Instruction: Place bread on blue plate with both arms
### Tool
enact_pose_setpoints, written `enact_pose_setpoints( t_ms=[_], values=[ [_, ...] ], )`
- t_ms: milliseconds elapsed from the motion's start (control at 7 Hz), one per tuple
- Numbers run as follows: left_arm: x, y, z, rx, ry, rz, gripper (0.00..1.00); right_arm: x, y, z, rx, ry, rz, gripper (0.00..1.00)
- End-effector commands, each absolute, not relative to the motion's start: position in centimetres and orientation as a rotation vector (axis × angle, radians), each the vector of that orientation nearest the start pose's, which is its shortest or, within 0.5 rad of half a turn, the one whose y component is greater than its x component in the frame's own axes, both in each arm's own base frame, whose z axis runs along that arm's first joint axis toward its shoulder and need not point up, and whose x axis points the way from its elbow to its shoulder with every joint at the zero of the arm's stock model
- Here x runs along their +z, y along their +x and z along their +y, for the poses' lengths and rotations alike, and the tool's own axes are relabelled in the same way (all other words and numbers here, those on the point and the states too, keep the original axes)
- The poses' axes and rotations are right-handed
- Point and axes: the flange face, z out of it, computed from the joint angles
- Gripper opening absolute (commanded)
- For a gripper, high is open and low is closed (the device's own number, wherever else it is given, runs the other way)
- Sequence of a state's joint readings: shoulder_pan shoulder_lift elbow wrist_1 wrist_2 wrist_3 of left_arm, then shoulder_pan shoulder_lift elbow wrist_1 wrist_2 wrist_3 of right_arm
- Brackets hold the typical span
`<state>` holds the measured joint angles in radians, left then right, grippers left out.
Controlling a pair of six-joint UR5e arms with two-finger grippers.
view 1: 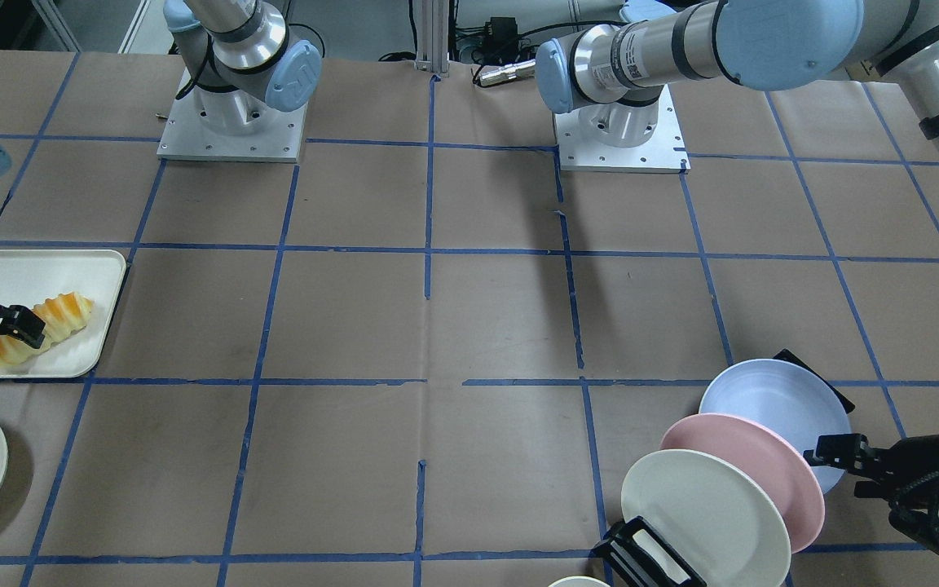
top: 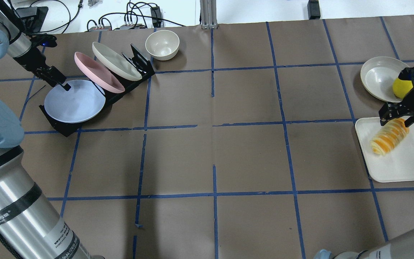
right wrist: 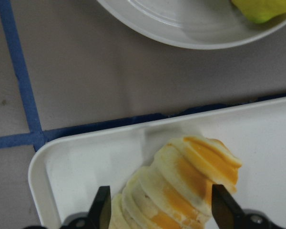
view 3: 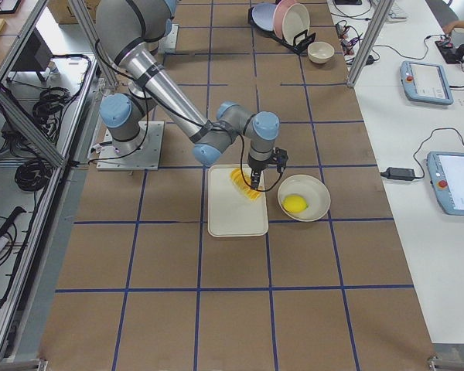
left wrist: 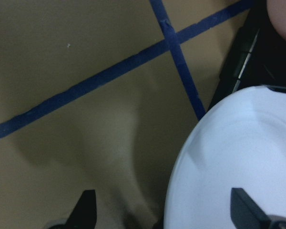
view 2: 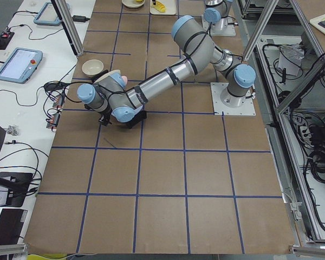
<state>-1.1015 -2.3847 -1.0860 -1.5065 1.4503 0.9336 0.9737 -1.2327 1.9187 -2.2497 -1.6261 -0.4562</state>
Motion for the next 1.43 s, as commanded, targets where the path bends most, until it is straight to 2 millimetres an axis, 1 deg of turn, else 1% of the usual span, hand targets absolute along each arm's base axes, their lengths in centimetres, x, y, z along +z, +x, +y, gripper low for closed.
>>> enact_pose_setpoints(
  t_ms=[0, 143, 286, 429, 571, 714, 857, 1000, 1143, 1286],
  values=[
    [20.5, 20.8, -73.4, 0.230, 0.723, 3.321, 0.55, 21.2, -19.9, -51.9, 0.061, 0.227, 3.178, 0.79],
    [20.7, 20.8, -73.4, 0.227, 0.717, 3.320, 0.23, 20.6, -19.7, -51.4, 0.080, 0.228, 3.170, 0.80],
    [21.4, 20.9, -73.5, 0.212, 0.715, 3.313, 0.11, 20.6, -19.9, -51.0, 0.080, 0.241, 3.184, 0.82],
    [22.6, 20.8, -73.5, 0.196, 0.704, 3.303, 0.10, 20.4, -21.0, -50.3, 0.100, 0.291, 3.175, 0.82],
    [24.0, 20.8, -73.2, 0.192, 0.702, 3.297, 0.10, 19.5, -22.2, -49.3, 0.118, 0.339, 3.151, 0.82],
    [26.4, 20.7, -73.0, 0.171, 0.701, 3.284, 0.10, 19.0, -21.9, -49.0, 0.125, 0.338, 3.141, 0.82],
    [28.7, 20.5, -72.0, 0.190, 0.697, 3.293, 0.10, 18.5, -21.5, -48.6, 0.136, 0.337, 3.132, 0.74],
    [31.1, 20.0, -71.0, 0.211, 0.697, 3.300, 0.10, 18.8, -21.4, -48.7, 0.130, 0.317, 3.142, 0.41],
    [34.2, 19.3, -69.3, 0.246, 0.693, 3.315, 0.10, 19.3, -21.2, -48.9, 0.121, 0.287, 3.156, 0.06],
    [38.1, 18.2, -66.9, 0.273, 0.690, 3.324, 0.09, 19.7, -21.3, -49.2, 0.083, 0.229, 3.173, 0.03]
  ],
)
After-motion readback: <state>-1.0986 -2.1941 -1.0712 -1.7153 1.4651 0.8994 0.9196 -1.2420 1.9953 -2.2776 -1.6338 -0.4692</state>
